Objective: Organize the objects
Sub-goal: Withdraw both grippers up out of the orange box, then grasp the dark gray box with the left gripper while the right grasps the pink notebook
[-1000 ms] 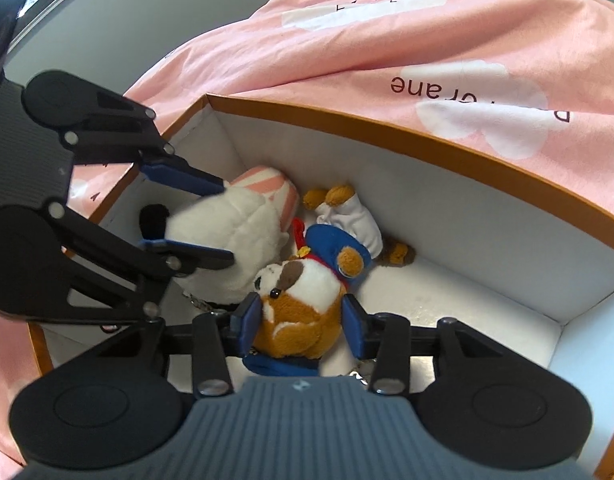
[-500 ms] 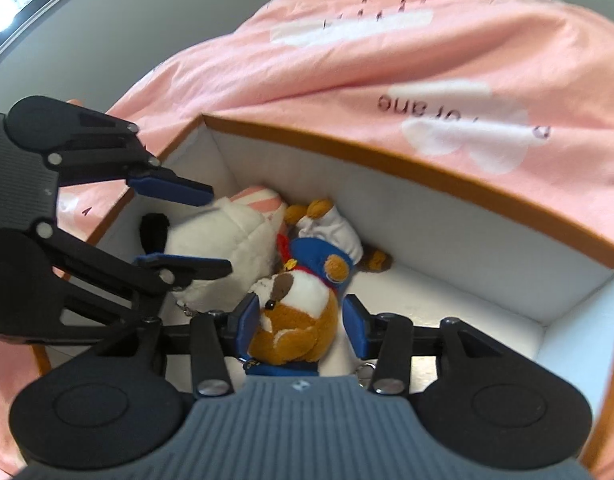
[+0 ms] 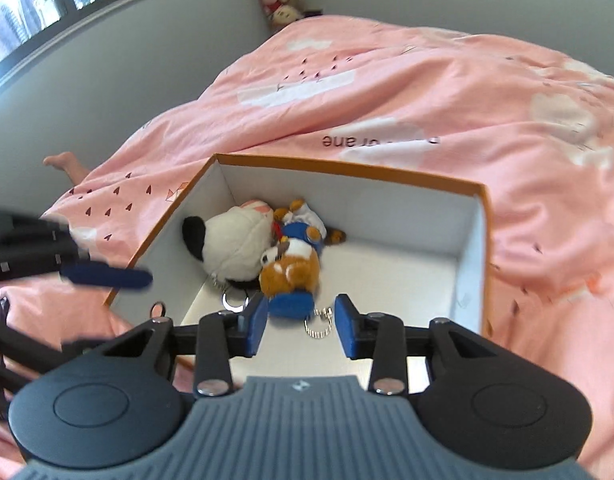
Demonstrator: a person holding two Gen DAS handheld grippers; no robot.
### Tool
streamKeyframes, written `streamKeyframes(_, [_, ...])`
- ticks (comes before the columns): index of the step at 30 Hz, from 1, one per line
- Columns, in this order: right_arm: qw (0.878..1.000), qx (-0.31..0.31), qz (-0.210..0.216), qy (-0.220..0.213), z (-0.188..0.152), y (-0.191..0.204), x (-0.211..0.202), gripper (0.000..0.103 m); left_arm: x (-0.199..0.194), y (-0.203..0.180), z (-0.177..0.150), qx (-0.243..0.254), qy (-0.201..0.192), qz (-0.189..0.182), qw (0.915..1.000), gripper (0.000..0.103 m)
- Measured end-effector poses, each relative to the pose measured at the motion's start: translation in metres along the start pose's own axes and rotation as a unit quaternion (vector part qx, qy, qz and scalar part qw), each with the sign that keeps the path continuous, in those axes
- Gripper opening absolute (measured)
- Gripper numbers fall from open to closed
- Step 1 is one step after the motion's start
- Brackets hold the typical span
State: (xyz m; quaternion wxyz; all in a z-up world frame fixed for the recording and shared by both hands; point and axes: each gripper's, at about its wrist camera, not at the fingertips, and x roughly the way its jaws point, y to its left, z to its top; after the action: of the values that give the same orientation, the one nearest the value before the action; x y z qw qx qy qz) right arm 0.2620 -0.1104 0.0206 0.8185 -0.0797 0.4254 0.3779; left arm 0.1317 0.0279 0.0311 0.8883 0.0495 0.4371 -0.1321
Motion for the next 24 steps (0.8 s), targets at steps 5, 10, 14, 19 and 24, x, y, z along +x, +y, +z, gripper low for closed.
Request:
streamKeyframes(5, [0.999, 0.028, -0.008, -0.026, -0.038, 0.004, -0.033, 0.040, 0.008, -0.017, -0.033, -0.058, 0.009, -0.003, 0.9983, 0.059])
streamKeyframes(10, [0.998, 0.060, -0.024, -0.019, -0.075, 0.002, -0.034, 0.040, 0.030, -0.016, -0.049, -0.129, 0.021, -0.009, 0.9913, 0.067])
streamKeyframes(14, [0.993, 0.118, -0.019, 0.014, -0.095, -0.012, -0.018, 0.040, 0.054, -0.012, -0.048, -0.163, 0.035, -0.007, 0.9859, 0.070])
streamKeyframes(19, [0.984, 0.170, 0.004, 0.045, -0.108, -0.028, 0.000, 0.041, 0.081, -0.008, -0.042, -0.170, 0.057, 0.013, 0.9837, 0.074])
streamKeyframes(24, [0.977, 0.204, 0.023, 0.066, -0.113, -0.038, 0.013, 0.041, 0.100, -0.008, -0.038, -0.158, 0.083, 0.025, 0.9836, 0.074])
